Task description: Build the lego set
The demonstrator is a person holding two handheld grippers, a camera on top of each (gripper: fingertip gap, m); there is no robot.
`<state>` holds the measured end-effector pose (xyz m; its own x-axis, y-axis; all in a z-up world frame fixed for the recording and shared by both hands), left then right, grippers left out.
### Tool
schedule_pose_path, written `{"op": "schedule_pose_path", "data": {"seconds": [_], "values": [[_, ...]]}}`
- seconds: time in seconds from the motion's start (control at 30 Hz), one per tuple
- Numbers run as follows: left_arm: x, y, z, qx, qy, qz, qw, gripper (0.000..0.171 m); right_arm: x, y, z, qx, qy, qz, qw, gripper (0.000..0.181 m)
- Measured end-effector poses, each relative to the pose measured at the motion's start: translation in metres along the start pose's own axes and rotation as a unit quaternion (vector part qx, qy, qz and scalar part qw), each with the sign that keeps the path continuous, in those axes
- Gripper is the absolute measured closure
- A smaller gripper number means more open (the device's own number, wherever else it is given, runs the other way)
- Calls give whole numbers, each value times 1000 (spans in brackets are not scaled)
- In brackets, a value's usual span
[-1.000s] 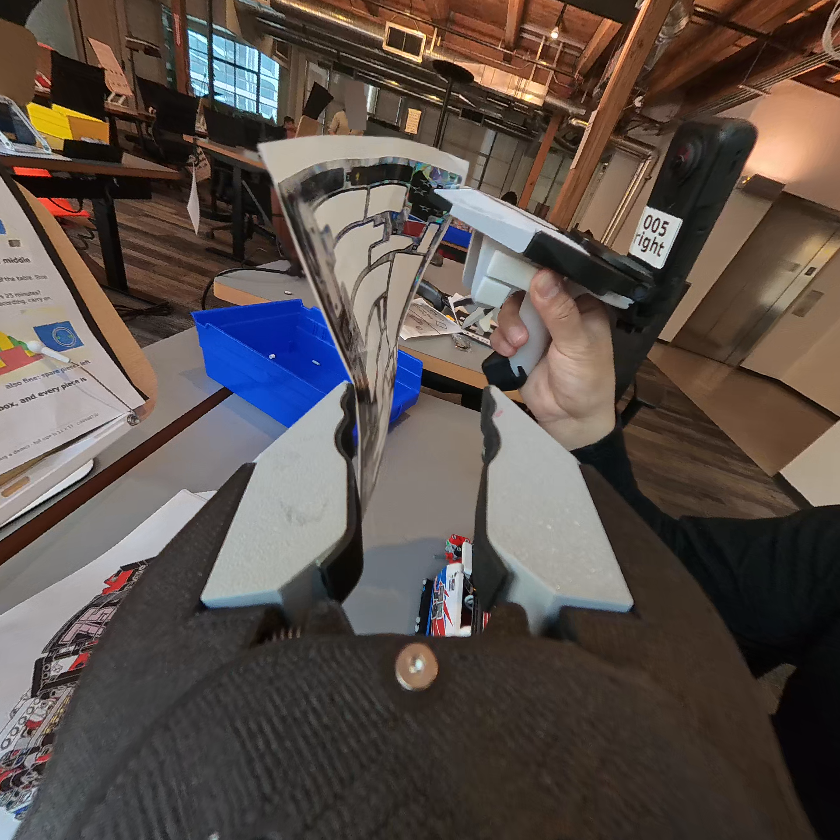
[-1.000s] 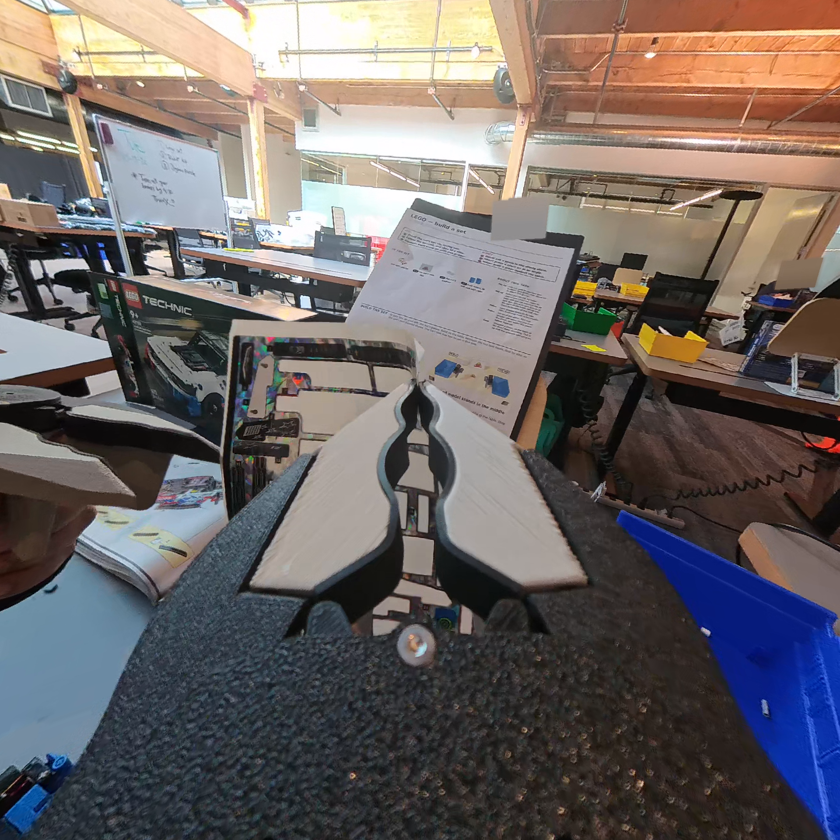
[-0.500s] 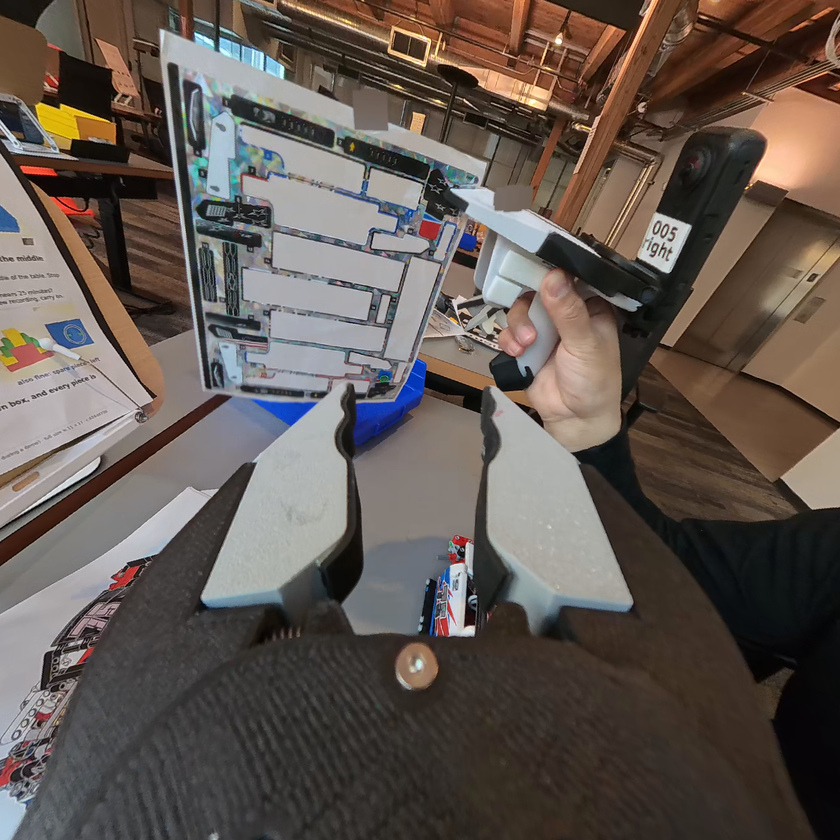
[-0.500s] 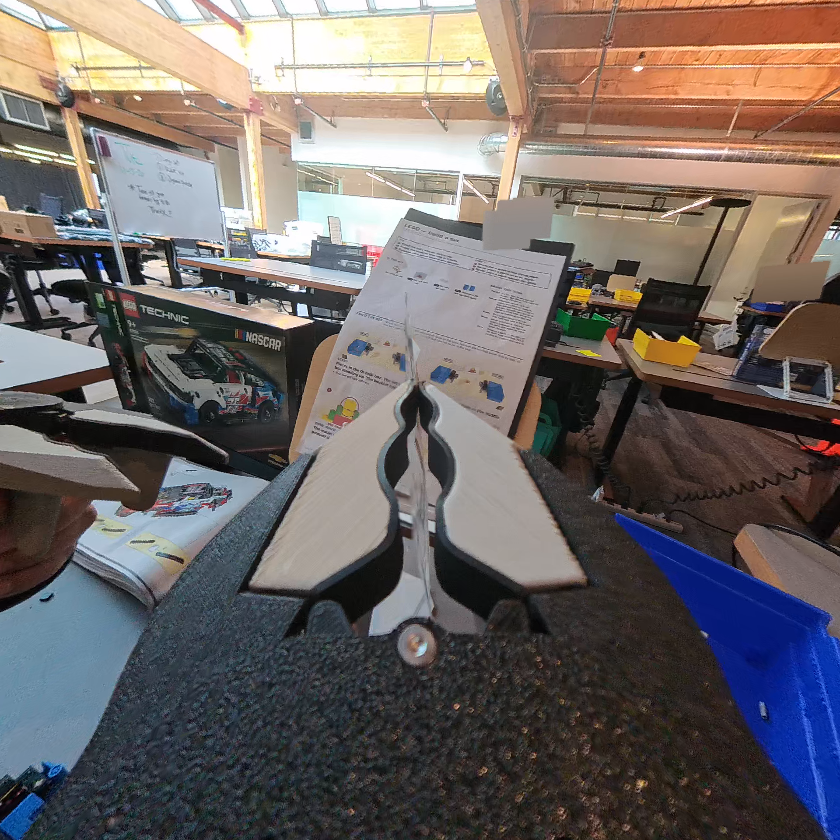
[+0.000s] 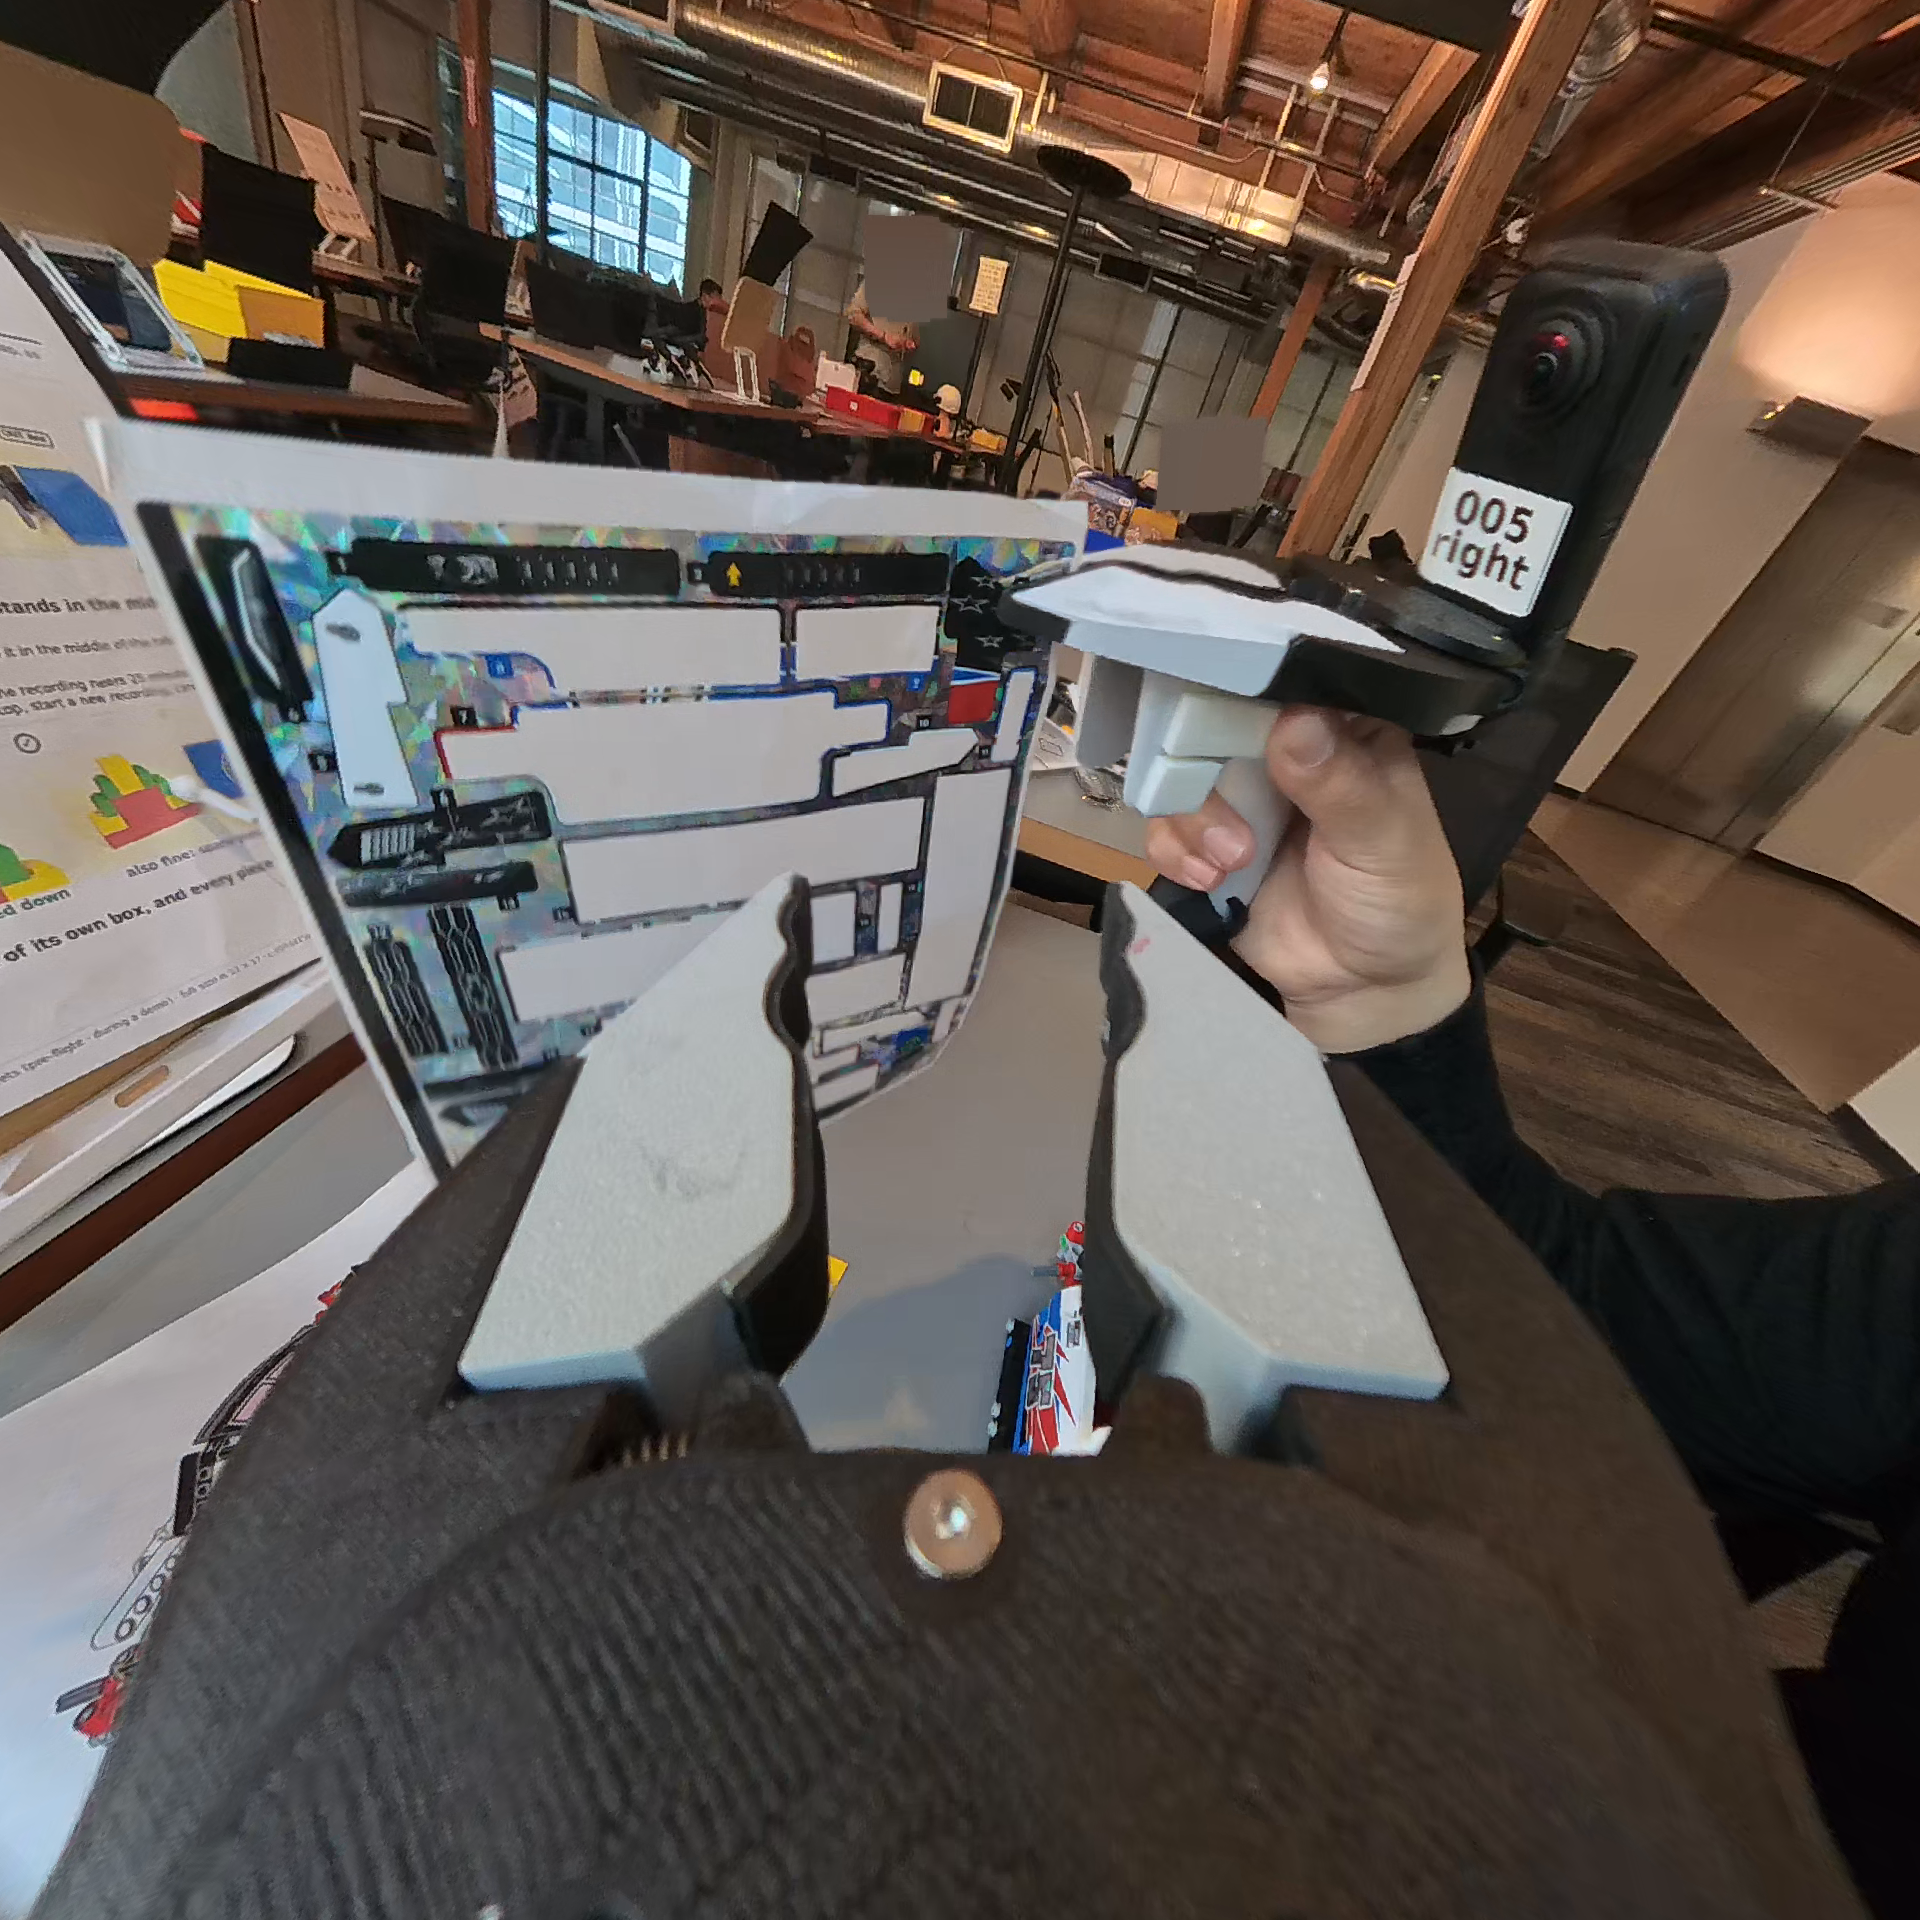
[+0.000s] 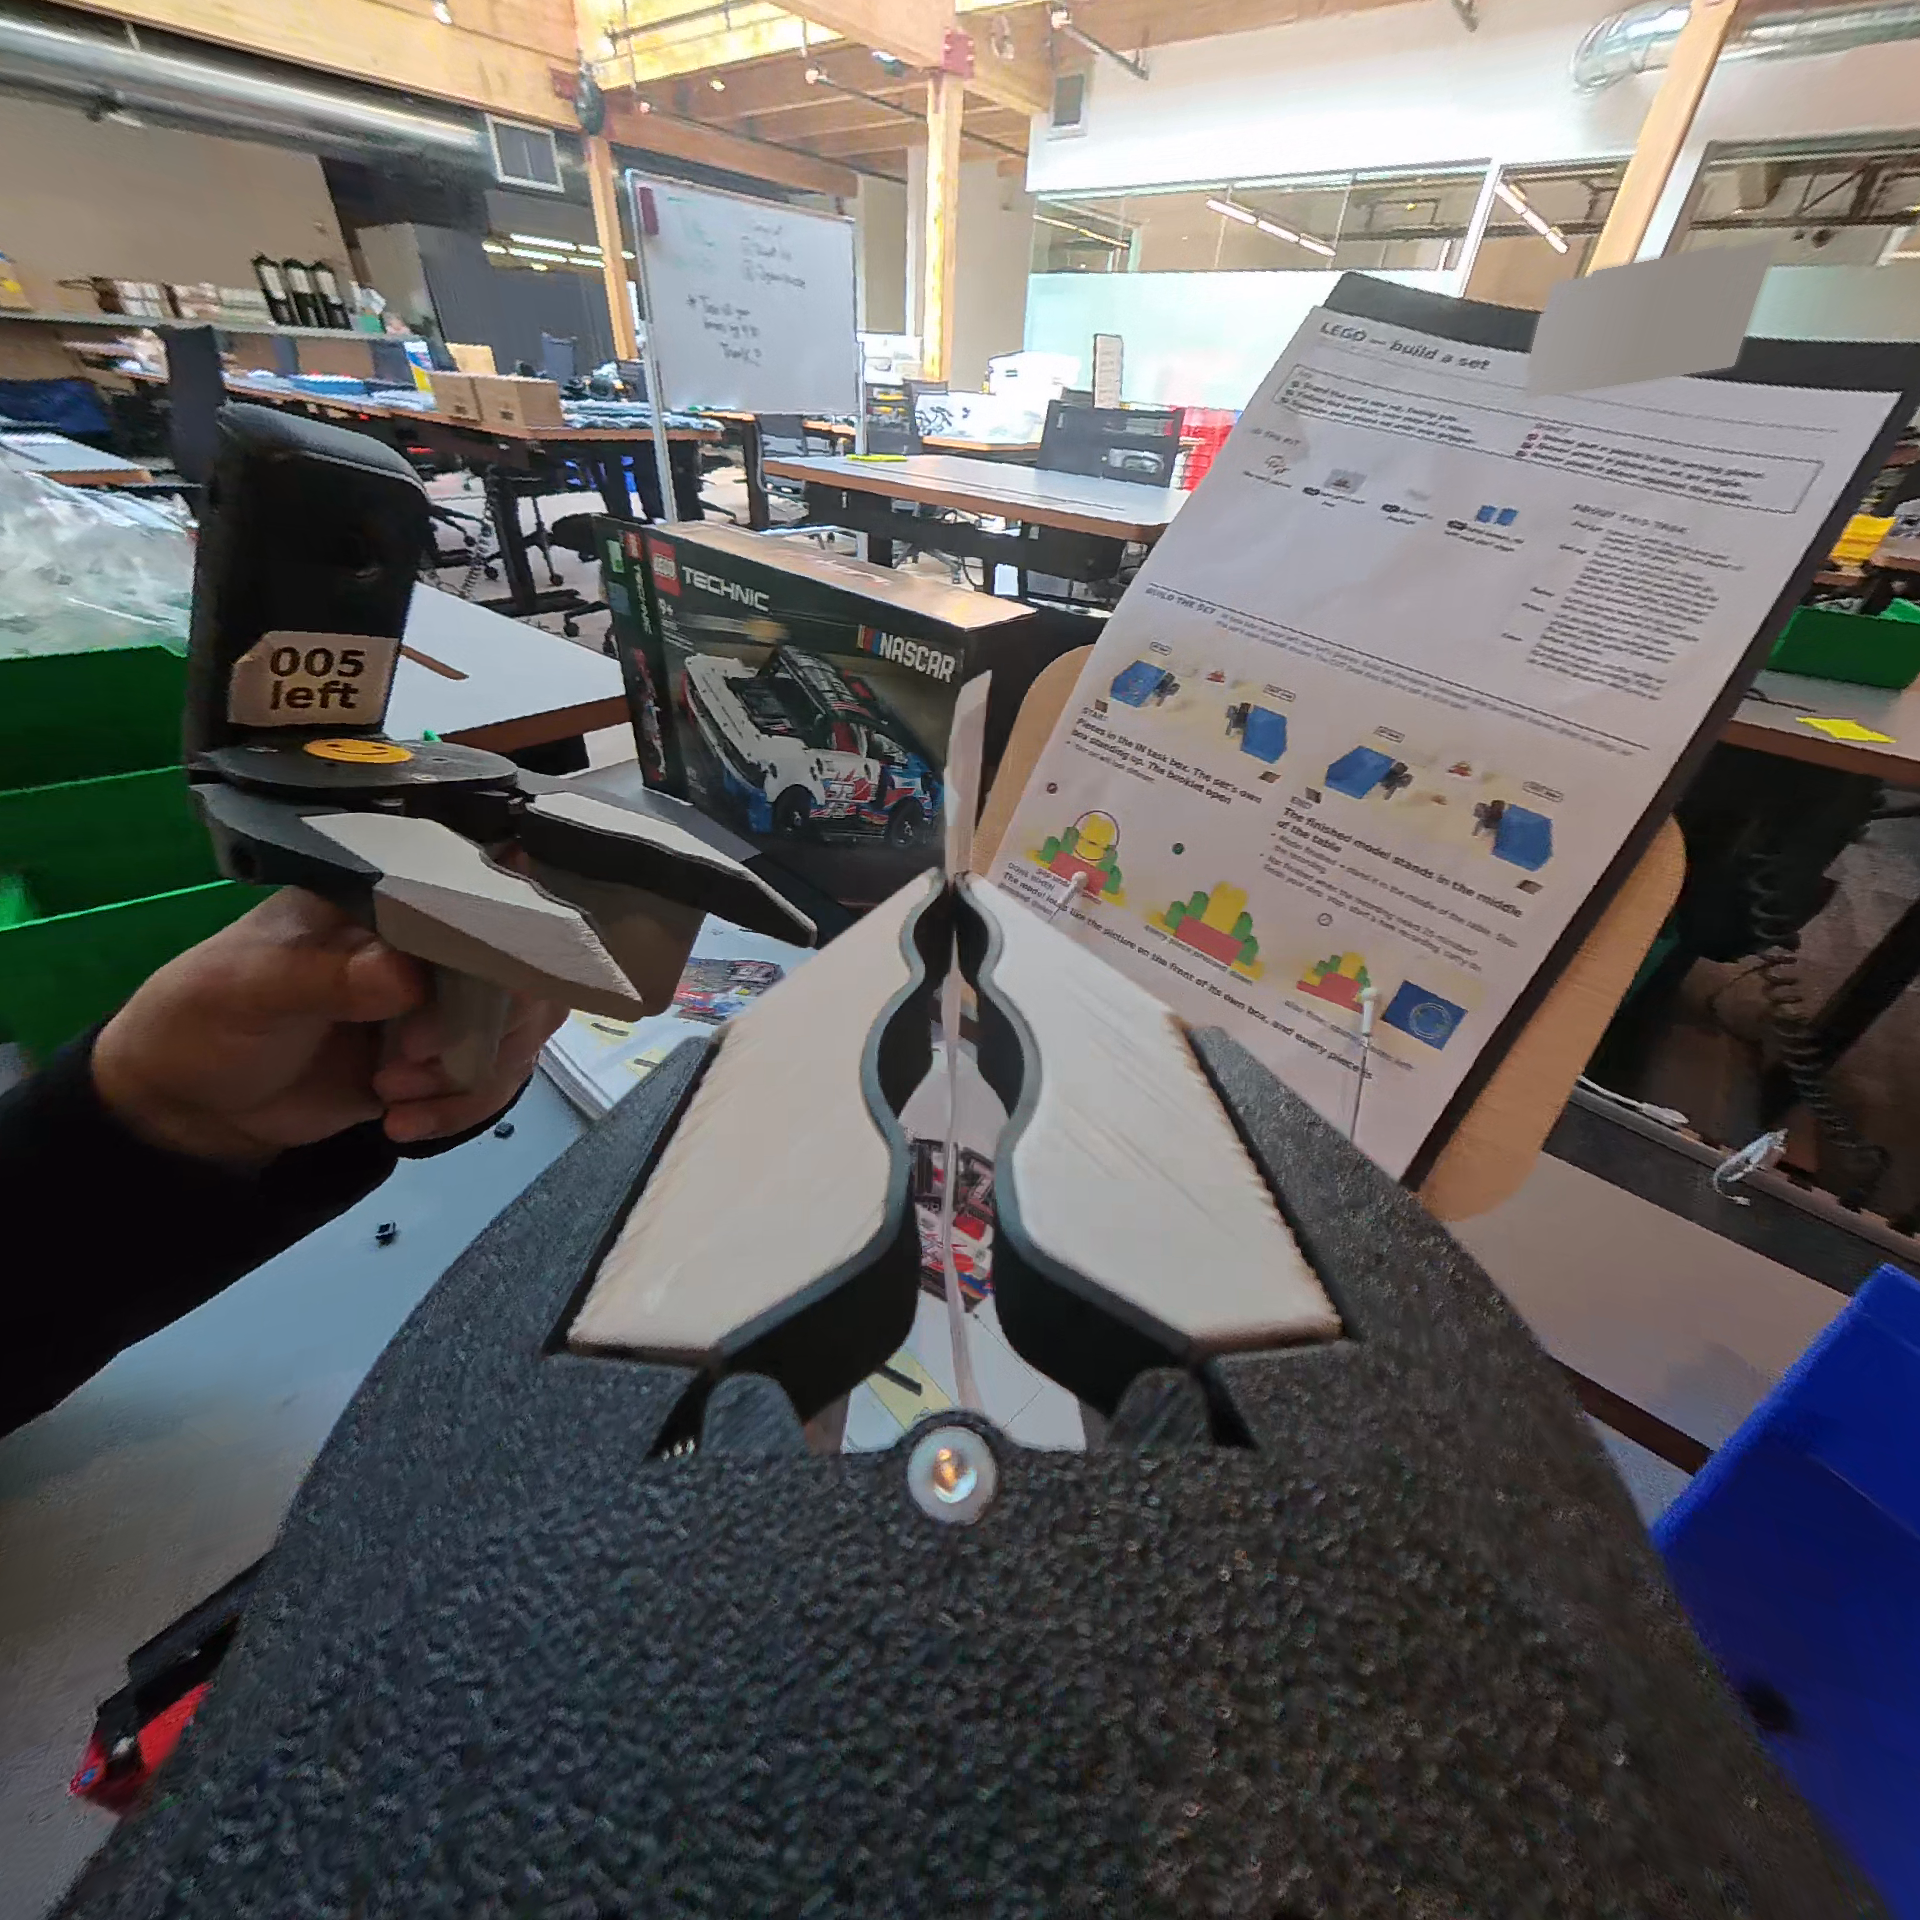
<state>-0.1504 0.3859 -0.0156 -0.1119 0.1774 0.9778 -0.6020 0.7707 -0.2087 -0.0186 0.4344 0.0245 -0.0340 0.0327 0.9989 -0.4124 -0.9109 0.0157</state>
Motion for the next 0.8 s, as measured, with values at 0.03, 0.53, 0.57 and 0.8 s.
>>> {"op": "schedule_pose_path", "data": {"seconds": [0.03, 0.53, 0.57, 0.8], "values": [[1, 0, 0, -1, -2, 1, 1000, 119, 0, 0, 0, 2, 0, -1, 1000, 181], [4, 2, 5, -3, -12, 10, 1000, 119, -2, 5, -3, 42, 2, -32, 999, 181], [4, 2, 4, -3, -11, 10, 1000, 118, -3, 5, -4, 44, 4, -33, 998, 181], [6, 7, 10, 24, -2, -16, 1000, 118, -3, 7, -4, 71, 7, -50, 996, 181]]}}
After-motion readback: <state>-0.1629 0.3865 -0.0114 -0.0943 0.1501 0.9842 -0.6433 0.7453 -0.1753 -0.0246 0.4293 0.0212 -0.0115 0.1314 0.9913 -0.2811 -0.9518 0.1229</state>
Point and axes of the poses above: each gripper's, where its closed fingertips meet, z back along the fingers, x out of its top, y = z × x across the jaws, the point moved 6 cm from there along z, back along the fingers, and after that the axes turned 4 degrees about -z, right-handed, at the moved point
